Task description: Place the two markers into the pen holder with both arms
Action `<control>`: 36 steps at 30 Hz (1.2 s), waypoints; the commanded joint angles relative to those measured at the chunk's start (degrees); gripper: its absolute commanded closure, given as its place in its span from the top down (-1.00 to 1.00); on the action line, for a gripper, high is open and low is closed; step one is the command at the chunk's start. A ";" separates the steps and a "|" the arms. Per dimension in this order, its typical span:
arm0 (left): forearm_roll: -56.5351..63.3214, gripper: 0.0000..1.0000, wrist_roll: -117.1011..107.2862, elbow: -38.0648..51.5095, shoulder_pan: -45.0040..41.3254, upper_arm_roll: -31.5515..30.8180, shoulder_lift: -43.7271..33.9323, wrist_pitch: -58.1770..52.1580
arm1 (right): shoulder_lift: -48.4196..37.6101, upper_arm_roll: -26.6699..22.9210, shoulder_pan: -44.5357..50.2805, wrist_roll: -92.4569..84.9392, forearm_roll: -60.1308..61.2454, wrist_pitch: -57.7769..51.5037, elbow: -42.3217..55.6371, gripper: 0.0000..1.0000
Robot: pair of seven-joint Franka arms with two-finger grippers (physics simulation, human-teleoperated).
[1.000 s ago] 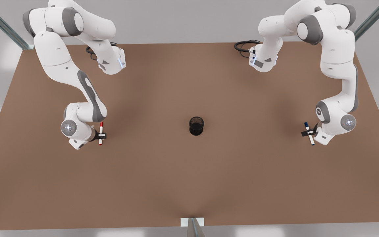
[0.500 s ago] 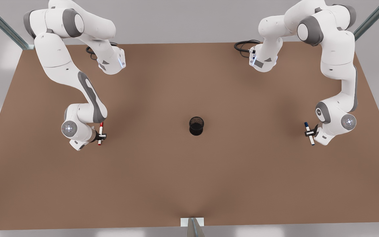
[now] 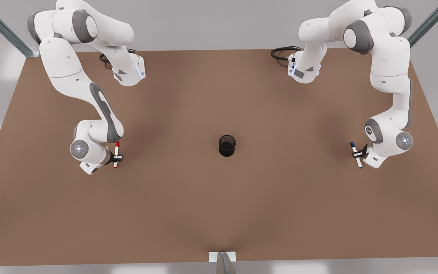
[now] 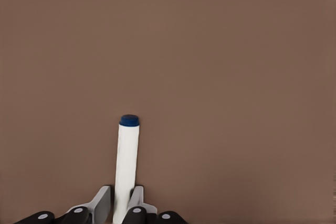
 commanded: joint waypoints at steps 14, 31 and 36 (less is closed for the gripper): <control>-0.38 -0.33 0.65 0.39 -0.45 0.00 -0.05 -0.01 | 2.70 22.26 0.71 -70.68 38.94 -17.75 25.46 -0.43; -0.38 -0.50 -0.32 0.30 -0.53 0.00 0.04 -0.10 | 18.34 41.07 4.57 -122.91 56.53 0.53 32.75 -0.43; -0.38 -0.53 -0.32 0.30 -0.54 0.09 0.04 -0.28 | 18.43 41.86 5.81 -128.27 62.43 2.38 29.15 -0.43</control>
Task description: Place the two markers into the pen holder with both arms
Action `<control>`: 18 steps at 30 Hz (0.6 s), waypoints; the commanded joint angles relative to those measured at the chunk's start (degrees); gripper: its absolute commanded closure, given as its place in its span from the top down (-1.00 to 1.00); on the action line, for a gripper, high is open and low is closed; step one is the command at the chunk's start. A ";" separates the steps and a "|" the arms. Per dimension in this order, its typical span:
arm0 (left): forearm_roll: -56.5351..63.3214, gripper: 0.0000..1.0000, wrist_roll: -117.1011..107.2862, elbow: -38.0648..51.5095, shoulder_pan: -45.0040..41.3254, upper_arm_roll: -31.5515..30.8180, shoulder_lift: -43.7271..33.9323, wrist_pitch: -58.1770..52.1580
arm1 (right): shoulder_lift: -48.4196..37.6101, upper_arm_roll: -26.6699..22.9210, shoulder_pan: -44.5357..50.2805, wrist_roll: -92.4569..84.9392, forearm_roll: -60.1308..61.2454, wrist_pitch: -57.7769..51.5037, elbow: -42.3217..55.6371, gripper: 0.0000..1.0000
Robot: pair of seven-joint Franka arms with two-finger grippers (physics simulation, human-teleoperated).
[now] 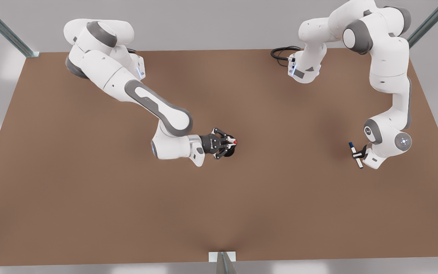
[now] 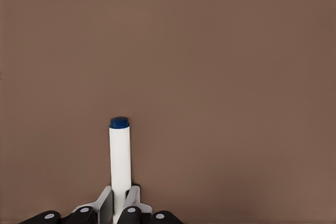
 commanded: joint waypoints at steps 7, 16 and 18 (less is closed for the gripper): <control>-0.75 -0.53 0.77 0.02 0.01 -0.02 -0.13 -0.46 | 0.68 0.10 -0.43 -44.24 4.99 3.29 -3.49 -0.43; -0.67 -0.53 0.77 0.11 0.01 -0.02 -0.13 -0.46 | 0.60 0.89 -0.87 -48.72 8.77 4.96 -8.24 -0.41; -0.67 -0.53 0.77 0.02 0.01 -0.02 -0.13 -0.46 | 0.51 0.89 -0.96 -48.73 10.79 4.96 -8.24 1.00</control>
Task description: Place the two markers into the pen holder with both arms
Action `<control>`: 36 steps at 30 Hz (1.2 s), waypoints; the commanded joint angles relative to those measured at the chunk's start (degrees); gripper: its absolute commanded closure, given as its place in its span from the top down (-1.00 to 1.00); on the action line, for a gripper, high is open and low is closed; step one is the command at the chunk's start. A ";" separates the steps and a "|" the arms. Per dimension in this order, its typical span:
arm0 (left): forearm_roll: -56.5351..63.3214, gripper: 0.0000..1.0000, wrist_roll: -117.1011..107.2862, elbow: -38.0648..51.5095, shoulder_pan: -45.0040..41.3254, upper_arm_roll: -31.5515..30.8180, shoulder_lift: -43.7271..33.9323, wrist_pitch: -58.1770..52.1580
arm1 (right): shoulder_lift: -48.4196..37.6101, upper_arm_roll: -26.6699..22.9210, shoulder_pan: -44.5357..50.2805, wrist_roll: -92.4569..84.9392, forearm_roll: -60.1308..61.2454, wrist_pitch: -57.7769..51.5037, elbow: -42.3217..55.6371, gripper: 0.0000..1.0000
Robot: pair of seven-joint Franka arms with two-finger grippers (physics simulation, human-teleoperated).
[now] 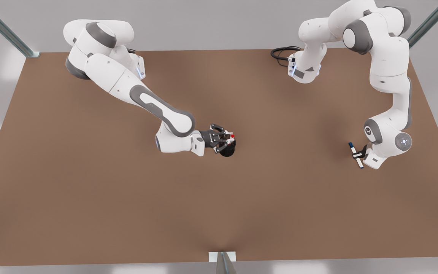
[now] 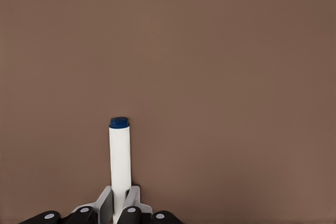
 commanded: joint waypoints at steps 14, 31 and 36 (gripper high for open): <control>-0.74 -0.57 -20.76 -0.01 -12.37 -0.01 -7.60 -10.17 | -20.96 -27.38 -15.50 115.47 -77.68 -71.75 32.46 1.00; 5.94 -0.57 -105.25 30.13 -51.75 -0.11 -4.00 -20.99 | -38.65 -41.44 -5.12 118.47 -70.83 -67.46 21.21 1.00; 12.97 -0.57 -113.77 30.05 -72.84 18.35 -1.10 -21.61 | -38.38 -41.88 -5.12 117.32 -70.39 -67.28 21.29 1.00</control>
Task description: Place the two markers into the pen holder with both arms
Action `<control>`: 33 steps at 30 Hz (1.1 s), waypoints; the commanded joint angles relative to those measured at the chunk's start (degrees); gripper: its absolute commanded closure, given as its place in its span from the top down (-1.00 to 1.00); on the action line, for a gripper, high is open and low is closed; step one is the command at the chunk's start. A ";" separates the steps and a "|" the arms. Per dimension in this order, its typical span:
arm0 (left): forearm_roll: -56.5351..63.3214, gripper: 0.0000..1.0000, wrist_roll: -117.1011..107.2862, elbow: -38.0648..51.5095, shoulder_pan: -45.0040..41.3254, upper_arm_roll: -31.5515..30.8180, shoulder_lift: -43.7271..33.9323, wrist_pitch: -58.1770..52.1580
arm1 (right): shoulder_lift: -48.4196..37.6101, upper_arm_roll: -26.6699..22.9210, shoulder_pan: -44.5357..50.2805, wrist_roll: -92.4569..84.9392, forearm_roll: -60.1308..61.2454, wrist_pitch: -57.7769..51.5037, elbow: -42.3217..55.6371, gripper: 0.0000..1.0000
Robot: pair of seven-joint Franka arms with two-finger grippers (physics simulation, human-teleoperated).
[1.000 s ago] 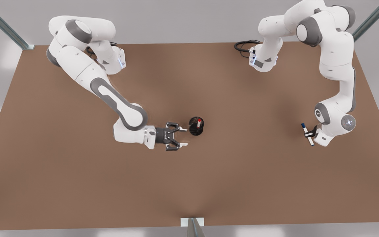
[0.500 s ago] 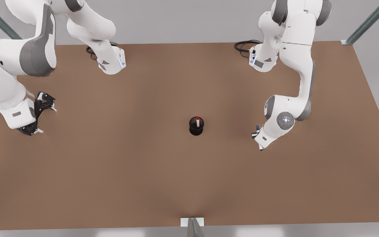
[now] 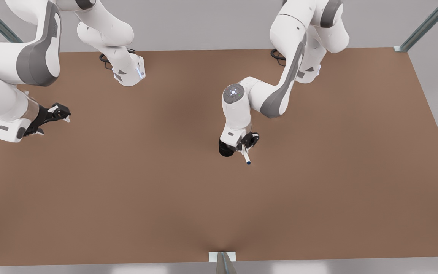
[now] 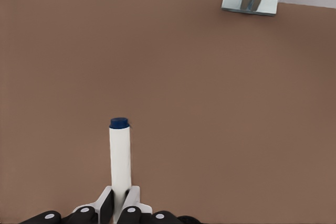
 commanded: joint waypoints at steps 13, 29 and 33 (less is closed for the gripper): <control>2.89 -0.57 -59.91 0.01 -22.21 18.63 13.71 -1.06 | 0.42 -0.68 0.22 25.51 0.47 -0.37 0.01 1.00; 2.98 -0.57 -65.27 -0.25 -24.67 20.30 20.57 2.28 | 0.77 -2.70 0.13 23.75 1.17 -0.37 -0.96 1.00; 2.89 -0.57 -65.19 -0.95 -24.76 21.18 20.48 2.46 | 0.86 -3.23 0.13 22.87 1.26 -0.46 -0.96 1.00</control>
